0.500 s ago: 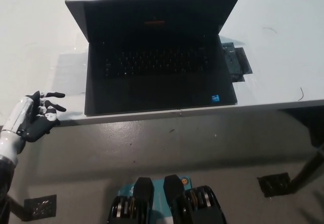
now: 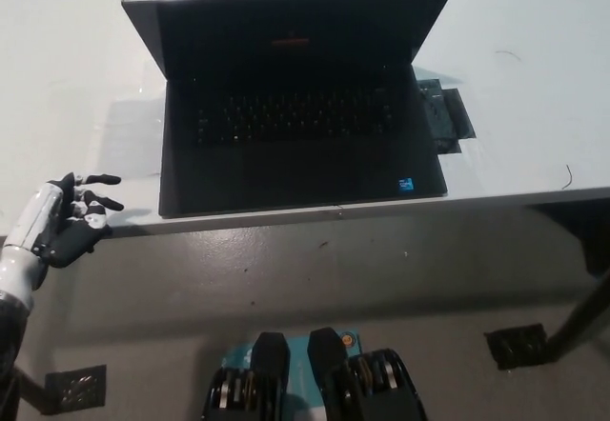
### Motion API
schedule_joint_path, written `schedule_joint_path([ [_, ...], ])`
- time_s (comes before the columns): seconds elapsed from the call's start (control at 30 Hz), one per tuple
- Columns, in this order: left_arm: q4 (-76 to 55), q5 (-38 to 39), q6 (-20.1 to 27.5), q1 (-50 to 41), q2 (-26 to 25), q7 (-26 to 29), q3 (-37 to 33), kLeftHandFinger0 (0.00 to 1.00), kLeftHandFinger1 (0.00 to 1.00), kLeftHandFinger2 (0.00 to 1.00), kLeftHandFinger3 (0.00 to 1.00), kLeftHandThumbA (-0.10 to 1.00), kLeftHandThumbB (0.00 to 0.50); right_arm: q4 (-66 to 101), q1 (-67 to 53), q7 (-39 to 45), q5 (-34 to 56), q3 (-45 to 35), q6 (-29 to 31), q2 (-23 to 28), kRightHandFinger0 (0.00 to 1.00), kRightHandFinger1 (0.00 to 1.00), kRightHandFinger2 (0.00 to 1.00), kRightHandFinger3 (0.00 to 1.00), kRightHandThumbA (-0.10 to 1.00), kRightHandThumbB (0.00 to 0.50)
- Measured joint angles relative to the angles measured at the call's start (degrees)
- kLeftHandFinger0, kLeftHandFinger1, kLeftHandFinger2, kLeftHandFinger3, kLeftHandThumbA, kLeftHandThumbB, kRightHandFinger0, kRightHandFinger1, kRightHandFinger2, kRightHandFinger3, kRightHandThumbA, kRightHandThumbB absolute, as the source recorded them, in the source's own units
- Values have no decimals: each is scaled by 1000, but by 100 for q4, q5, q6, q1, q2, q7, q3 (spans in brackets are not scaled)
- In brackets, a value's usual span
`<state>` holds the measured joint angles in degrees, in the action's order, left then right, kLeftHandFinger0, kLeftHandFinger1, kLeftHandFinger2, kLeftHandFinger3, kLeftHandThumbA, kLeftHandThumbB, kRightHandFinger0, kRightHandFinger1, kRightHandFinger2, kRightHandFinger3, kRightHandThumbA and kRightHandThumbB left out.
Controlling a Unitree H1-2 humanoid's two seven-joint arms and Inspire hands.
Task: The robot uses its right hand to push down on the lid of a laptop kept in the middle of the desk to close it
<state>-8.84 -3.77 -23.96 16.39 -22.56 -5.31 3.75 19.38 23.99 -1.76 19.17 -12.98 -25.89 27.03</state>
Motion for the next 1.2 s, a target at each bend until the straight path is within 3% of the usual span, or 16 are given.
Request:
schedule_joint_path([
  [0.03, -3, -2, -5, 0, -4, 0, 1, 233, 378, 519, 648, -79, 20, -19, 125, -7, 2, 97, -10, 57, 999, 895, 874, 1000, 1000, 213],
  [0.07, -2, -6, -15, 0, -6, -1, 1, 229, 374, 517, 635, -96, 15, -42, 253, -15, 4, 191, -19, 98, 931, 865, 873, 1000, 1000, 260],
  [0.23, -1, -7, -36, 32, -7, -3, -4, 267, 357, 477, 606, -100, 17, -555, 1116, 9, -73, 571, -67, 109, 894, 855, 863, 985, 1000, 295],
  [0.27, -1, -7, -39, 39, -7, -5, -3, 283, 368, 485, 612, -100, 14, -711, 1273, 31, -112, 640, -76, 109, 893, 853, 859, 984, 1000, 277],
  [0.3, -1, -7, -41, 47, -7, -8, -5, 218, 346, 470, 608, -100, 17, -813, 1412, 48, -140, 689, -82, 108, 905, 856, 847, 993, 1000, 263],
  [0.47, 1, -7, -46, 48, -8, -37, -1, 201, 338, 464, 598, -100, 19, -1230, 2093, 125, -300, 1042, -95, 36, 932, 853, 843, 997, 1000, 270],
  [0.5, 0, -5, -47, 58, -6, -50, -5, 268, 374, 488, 613, -100, 17, -1311, 2220, 145, -334, 1103, -100, -10, 933, 853, 825, 988, 1000, 271],
  [0.57, -1, -6, -56, 61, -12, -74, 2, 294, 398, 515, 630, -97, 22, -1502, 2477, 174, -390, 1202, -100, -122, 951, 861, 825, 999, 1000, 281],
  [0.67, 0, -6, -61, 62, -13, -96, 2, 270, 387, 508, 637, -94, 19, -1876, 2797, 231, -449, 1293, -99, -289, 950, 860, 829, 990, 1000, 283],
  [0.7, 0, -7, -62, 64, -14, -106, 0, 191, 368, 509, 639, -76, 19, -2083, 2957, 248, -488, 1340, -98, -346, 938, 856, 826, 975, 1000, 271],
  [0.83, 0, -13, -82, 73, -15, -119, -10, 232, 364, 490, 621, -78, 20, -2744, 3384, 298, -601, 1460, -40, -542, 888, 844, 835, 958, 1000, 284],
  [0.87, -1, -15, -85, 82, -14, -120, -19, 232, 362, 490, 619, -77, 21, -3002, 3521, 320, -648, 1509, 3, -620, 909, 848, 837, 978, 1000, 280],
  [0.9, -1, -19, -89, 88, -14, -120, -27, 249, 364, 487, 613, -96, 16, -3176, 3643, 352, -697, 1559, 44, -692, 949, 867, 836, 989, 1000, 315],
  [1.0, 0, -24, -89, 93, -13, -120, -46, 256, 360, 479, 611, -100, 13, -3580, 3913, 421, -834, 1747, 130, -884, 993, 888, 843, 990, 1000, 270],
  [1.03, -1, -24, -90, 98, -13, -121, -59, 213, 354, 485, 616, -100, 12, -3699, 3994, 449, -891, 1823, 178, -961, 975, 873, 820, 968, 1000, 279],
  [1.2, 0, -29, -90, 125, -16, -139, -99, 205, 320, 448, 585, -100, 18, -4323, 4189, 590, -1094, 2067, 537, -1318, 922, 816, 777, 920, 1000, 326],
])
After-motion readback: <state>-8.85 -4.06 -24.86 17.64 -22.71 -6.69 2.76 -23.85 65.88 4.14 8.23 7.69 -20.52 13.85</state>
